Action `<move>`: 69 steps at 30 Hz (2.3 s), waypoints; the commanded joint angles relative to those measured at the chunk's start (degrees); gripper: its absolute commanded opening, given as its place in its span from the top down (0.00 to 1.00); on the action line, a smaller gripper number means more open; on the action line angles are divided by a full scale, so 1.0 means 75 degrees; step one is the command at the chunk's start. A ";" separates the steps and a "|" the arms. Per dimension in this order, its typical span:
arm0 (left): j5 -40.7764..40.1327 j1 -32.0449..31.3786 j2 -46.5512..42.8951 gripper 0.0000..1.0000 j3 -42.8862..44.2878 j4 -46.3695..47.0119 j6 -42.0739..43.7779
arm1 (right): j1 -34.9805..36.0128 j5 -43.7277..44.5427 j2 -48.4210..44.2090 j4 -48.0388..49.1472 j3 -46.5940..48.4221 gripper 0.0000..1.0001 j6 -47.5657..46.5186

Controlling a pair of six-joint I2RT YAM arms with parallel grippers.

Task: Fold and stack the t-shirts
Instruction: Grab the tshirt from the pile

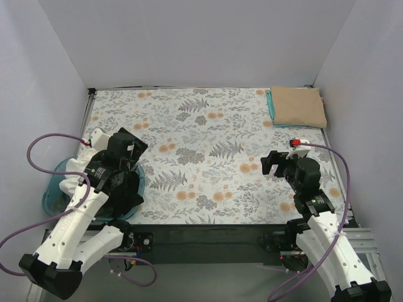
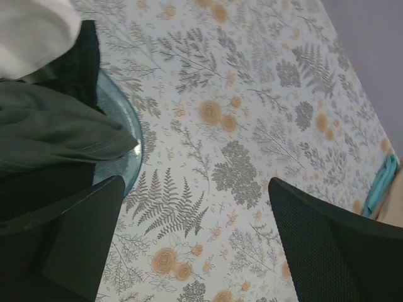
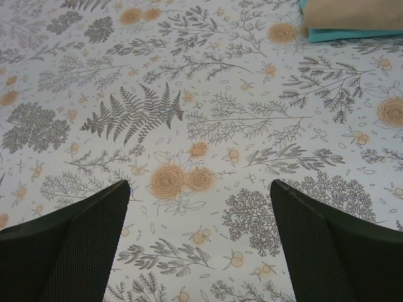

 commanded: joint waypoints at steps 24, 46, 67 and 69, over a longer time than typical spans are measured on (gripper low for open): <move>0.0404 0.5187 0.3049 0.18 0.0407 0.1156 0.0333 | -0.0036 -0.1125 0.0279 0.0113 -0.0027 0.02 0.0013; 0.0452 0.5704 0.2738 1.00 0.1613 0.0195 0.0063 | -0.0024 -0.1066 0.0220 0.0102 -0.0109 0.02 -0.0022; 0.5487 0.5692 0.2195 1.00 0.5409 0.1505 0.1798 | -0.0036 -0.0868 0.0044 0.0113 -0.0109 0.02 0.0013; 0.6503 0.5611 0.2220 1.00 0.5423 0.1822 0.1774 | -0.0036 -0.0797 -0.0014 0.0113 -0.0098 0.02 0.0024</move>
